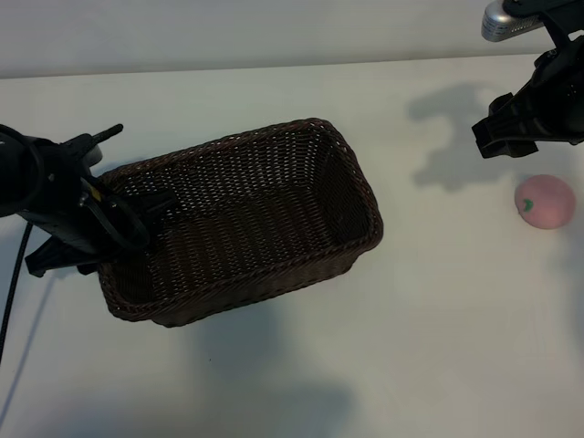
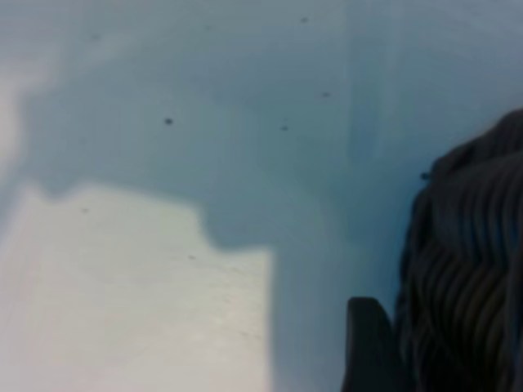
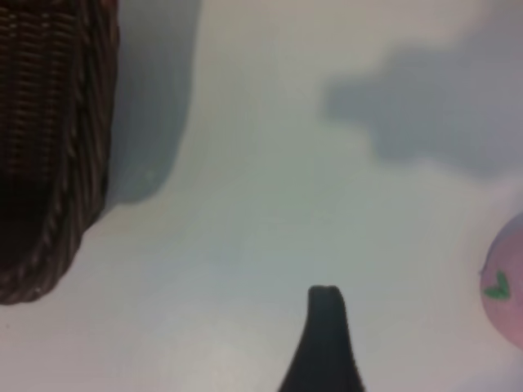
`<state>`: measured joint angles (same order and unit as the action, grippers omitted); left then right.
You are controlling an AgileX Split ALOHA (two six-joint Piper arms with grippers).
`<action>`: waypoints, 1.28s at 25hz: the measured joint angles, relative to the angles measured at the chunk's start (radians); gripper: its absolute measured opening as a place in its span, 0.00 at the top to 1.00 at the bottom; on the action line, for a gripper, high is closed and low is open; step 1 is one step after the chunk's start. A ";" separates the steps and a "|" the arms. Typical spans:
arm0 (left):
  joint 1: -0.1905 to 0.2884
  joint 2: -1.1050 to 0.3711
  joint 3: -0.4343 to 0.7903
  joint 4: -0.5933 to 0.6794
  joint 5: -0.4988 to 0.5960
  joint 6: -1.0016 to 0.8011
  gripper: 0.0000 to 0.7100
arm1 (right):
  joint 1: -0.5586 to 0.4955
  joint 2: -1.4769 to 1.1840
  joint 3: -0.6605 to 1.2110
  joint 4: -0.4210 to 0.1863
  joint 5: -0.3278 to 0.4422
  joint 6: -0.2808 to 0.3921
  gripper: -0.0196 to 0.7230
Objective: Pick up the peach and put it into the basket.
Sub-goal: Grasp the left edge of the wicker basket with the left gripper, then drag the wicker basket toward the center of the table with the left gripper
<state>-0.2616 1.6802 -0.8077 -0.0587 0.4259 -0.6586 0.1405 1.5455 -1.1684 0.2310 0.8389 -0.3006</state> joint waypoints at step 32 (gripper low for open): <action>0.119 -0.139 0.008 -0.697 -0.074 0.634 0.41 | 0.000 0.000 0.000 0.000 0.000 0.000 0.21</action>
<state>-0.1423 1.5408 -0.7996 -0.7553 0.3515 -0.0248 0.1405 1.5455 -1.1684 0.2310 0.8389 -0.3009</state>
